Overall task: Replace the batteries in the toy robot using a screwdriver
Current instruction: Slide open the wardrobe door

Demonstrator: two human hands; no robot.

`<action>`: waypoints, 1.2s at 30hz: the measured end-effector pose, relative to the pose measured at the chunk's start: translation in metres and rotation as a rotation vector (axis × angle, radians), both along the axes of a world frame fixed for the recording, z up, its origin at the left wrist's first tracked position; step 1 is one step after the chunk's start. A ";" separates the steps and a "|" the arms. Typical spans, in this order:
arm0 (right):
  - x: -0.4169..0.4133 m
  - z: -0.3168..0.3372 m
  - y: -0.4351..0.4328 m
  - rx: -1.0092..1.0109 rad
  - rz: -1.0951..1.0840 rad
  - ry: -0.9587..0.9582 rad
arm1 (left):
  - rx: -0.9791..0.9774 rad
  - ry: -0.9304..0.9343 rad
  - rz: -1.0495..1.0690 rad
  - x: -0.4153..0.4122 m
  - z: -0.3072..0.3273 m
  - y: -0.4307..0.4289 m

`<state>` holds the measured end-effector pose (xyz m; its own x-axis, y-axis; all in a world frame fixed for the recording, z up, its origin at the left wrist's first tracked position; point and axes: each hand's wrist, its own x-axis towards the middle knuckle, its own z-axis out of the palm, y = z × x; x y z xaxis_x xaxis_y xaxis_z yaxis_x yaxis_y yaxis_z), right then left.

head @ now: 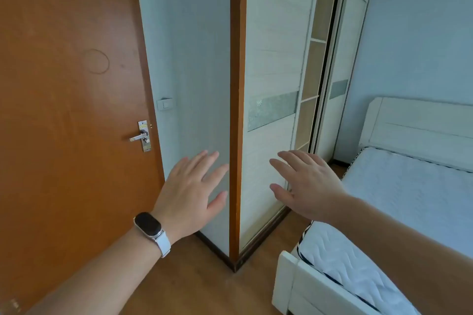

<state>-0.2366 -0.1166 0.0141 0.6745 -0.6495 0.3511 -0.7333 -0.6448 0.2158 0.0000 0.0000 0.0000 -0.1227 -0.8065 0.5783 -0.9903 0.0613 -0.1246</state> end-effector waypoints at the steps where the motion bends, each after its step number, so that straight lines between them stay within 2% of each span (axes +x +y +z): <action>1: 0.008 -0.001 0.001 0.009 -0.003 -0.005 | 0.012 -0.005 -0.007 0.010 -0.001 -0.002; 13: 0.030 -0.019 -0.052 0.066 -0.072 -0.076 | 0.050 -0.017 -0.069 0.045 -0.021 -0.090; 23: 0.015 -0.032 -0.200 0.081 -0.022 -0.147 | 0.095 -0.061 -0.036 0.013 -0.013 -0.239; 30: -0.019 -0.016 -0.322 -0.012 0.008 -0.173 | 0.094 -0.082 -0.012 -0.015 0.002 -0.360; 36: -0.024 -0.013 -0.395 0.011 0.011 -0.187 | 0.127 -0.064 0.011 -0.020 0.009 -0.424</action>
<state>-0.2603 -0.5113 0.0007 0.6054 -0.6468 0.4639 -0.7526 -0.6549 0.0691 -0.0201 -0.4236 0.0086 -0.1468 -0.8740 0.4632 -0.9813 0.0697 -0.1795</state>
